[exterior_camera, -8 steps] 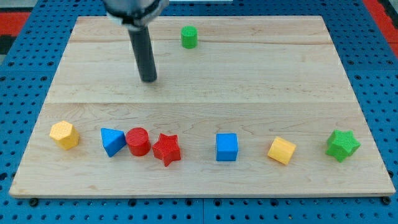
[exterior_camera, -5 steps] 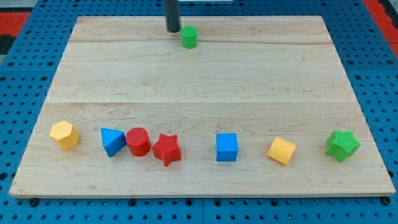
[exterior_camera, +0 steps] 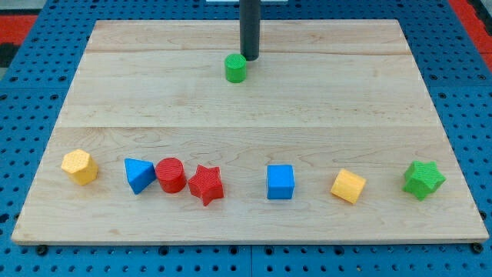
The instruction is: Push green circle above the red blocks
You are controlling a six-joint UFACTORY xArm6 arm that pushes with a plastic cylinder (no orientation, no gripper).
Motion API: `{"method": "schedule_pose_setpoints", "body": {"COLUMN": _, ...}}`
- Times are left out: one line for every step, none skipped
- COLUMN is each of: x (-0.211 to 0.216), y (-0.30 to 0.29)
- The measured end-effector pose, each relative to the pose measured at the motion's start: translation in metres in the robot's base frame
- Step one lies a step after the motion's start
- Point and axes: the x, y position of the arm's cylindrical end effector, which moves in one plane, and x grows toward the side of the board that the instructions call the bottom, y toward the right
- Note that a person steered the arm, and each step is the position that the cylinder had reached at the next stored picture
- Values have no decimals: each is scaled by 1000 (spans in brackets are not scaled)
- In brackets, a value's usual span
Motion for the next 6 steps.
{"method": "schedule_pose_setpoints", "body": {"x": 15, "y": -18}}
{"method": "schedule_pose_setpoints", "body": {"x": 63, "y": -13}}
{"method": "schedule_pose_setpoints", "body": {"x": 104, "y": -13}}
{"method": "schedule_pose_setpoints", "body": {"x": 116, "y": -24}}
{"method": "schedule_pose_setpoints", "body": {"x": 141, "y": -21}}
{"method": "schedule_pose_setpoints", "body": {"x": 178, "y": -2}}
